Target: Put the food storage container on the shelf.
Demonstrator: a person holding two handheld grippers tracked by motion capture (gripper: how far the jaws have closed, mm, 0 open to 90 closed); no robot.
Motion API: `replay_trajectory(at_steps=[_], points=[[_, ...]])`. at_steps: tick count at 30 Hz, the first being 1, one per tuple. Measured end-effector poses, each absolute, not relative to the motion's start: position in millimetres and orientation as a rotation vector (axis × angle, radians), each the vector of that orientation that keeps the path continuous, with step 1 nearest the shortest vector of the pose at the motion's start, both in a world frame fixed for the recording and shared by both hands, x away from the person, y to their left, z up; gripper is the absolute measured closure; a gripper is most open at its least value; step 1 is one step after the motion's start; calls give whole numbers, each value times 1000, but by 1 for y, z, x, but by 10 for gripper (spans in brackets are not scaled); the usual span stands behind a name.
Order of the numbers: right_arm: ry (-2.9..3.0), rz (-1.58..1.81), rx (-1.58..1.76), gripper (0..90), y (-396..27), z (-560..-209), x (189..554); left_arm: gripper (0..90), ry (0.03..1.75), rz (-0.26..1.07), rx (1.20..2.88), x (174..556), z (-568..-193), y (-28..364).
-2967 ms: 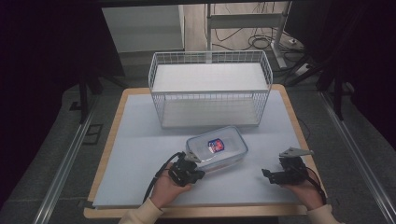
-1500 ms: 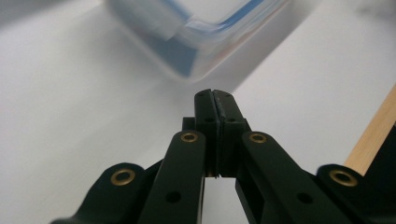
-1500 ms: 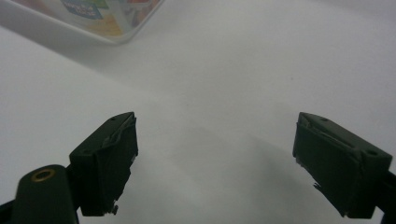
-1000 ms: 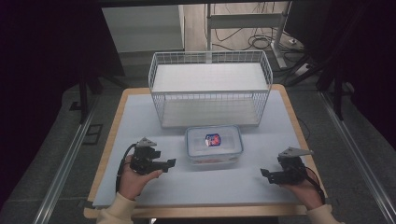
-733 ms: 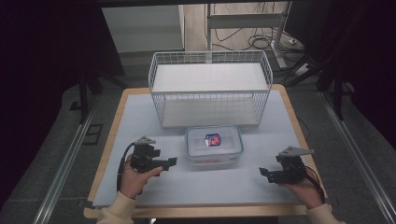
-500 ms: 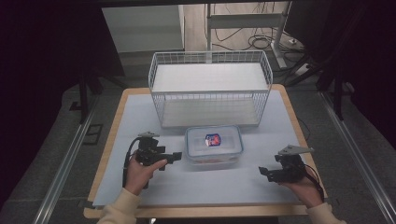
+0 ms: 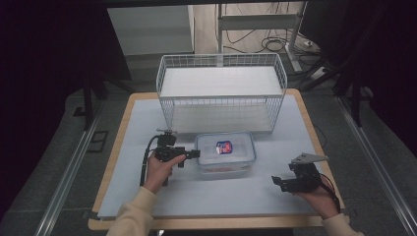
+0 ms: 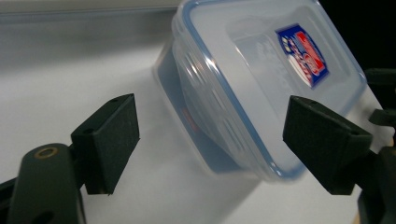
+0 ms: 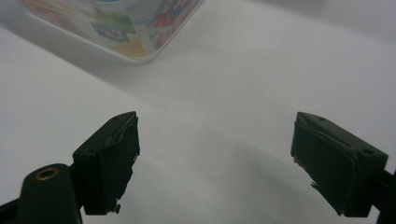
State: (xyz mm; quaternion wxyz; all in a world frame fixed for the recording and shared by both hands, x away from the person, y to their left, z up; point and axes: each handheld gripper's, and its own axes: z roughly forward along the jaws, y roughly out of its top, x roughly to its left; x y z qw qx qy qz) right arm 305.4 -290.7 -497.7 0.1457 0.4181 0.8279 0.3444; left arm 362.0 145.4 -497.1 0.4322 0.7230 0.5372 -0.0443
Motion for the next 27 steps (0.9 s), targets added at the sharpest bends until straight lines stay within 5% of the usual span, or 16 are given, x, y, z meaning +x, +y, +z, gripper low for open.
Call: replay_trajectory(at_steps=[27], points=[[2384, 1003, 1172, 154, -275, -488, 314, 365, 1276, -397, 1699, 384, -518, 148]])
